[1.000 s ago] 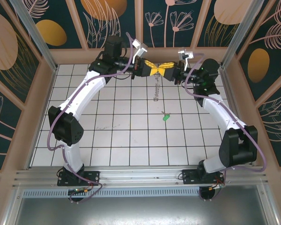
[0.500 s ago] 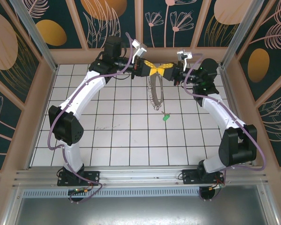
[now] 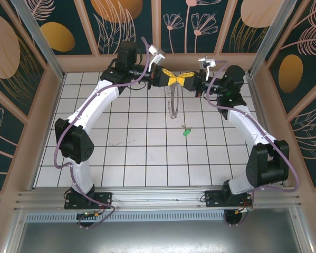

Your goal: Put the keys on the keyring

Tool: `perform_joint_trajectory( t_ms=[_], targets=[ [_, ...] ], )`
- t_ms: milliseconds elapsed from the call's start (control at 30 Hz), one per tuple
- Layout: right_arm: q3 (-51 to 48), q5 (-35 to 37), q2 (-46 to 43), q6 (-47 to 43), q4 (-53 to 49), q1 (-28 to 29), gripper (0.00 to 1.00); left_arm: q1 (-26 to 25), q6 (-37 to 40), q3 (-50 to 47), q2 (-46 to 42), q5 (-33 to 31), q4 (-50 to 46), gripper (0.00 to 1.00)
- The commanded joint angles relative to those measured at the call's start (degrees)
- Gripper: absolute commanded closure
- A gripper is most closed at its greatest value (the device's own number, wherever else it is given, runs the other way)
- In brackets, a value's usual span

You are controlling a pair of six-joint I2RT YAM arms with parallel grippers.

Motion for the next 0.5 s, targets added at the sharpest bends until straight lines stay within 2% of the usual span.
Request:
perform_joint_trajectory(
  t_ms=[0,133,267,467],
  targets=[
    [0.2,-2.6,-1.1,-1.2,-0.9,0.7,1.0,-0.3,-0.7,0.4,-0.3,1.5,4.2,1.0],
    [-0.3,-2.5,-1.3,-0.9,-0.1,0.7,1.0,-0.2,-1.1,0.2,-0.4,1.5,4.7,1.0],
    [-1.9,0.0,-1.9,2.1,4.9,0.5,1.0,-0.3,-2.3,0.2,-0.5,0.7,5.8,1.0],
    [-5.7,5.7,-2.7,10.6,17.6,-0.4,1.0,-0.3,-5.7,-2.6,-1.9,-1.8,11.3,0.66]
  ],
)
